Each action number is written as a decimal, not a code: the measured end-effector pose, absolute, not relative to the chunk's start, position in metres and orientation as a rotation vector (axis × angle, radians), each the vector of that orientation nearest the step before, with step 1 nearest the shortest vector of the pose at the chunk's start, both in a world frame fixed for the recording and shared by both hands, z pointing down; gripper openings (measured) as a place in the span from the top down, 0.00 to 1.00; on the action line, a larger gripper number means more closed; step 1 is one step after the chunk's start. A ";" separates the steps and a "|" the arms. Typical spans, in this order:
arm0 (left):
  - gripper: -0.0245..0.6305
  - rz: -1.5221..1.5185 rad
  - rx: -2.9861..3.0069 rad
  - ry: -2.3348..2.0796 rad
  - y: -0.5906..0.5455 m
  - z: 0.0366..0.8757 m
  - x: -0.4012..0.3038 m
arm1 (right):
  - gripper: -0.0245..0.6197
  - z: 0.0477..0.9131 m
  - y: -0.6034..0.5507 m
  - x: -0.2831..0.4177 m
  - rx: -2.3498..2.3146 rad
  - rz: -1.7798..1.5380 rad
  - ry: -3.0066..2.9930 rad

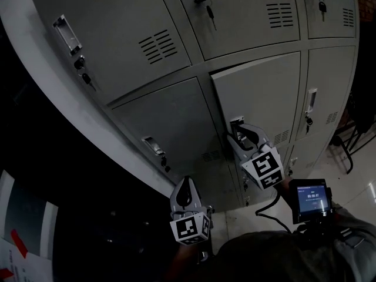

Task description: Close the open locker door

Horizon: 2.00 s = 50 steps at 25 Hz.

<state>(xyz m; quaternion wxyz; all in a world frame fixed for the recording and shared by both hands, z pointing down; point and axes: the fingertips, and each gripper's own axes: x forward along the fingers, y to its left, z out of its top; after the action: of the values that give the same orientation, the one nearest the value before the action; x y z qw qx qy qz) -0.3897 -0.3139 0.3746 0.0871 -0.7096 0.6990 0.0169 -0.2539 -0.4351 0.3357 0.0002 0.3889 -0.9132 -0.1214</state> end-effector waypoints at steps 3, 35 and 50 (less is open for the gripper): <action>0.96 0.054 -2.109 2.089 -0.316 0.374 -0.397 | 0.80 0.335 -0.450 -0.253 1.282 -0.378 -2.841; 0.96 0.048 -2.236 2.044 -0.346 0.387 -0.395 | 0.84 0.337 -0.456 -0.245 1.364 -0.409 -2.805; 0.96 0.078 -2.391 1.955 -0.325 0.402 -0.314 | 0.88 0.366 -0.399 -0.166 1.445 -0.313 -2.704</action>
<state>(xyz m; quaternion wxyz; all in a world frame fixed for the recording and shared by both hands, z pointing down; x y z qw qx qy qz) -0.3137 -0.3248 0.4018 0.0261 -0.7736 0.6326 0.0253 -0.1660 -0.3986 0.3662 0.0298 0.4686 -0.8771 -0.1015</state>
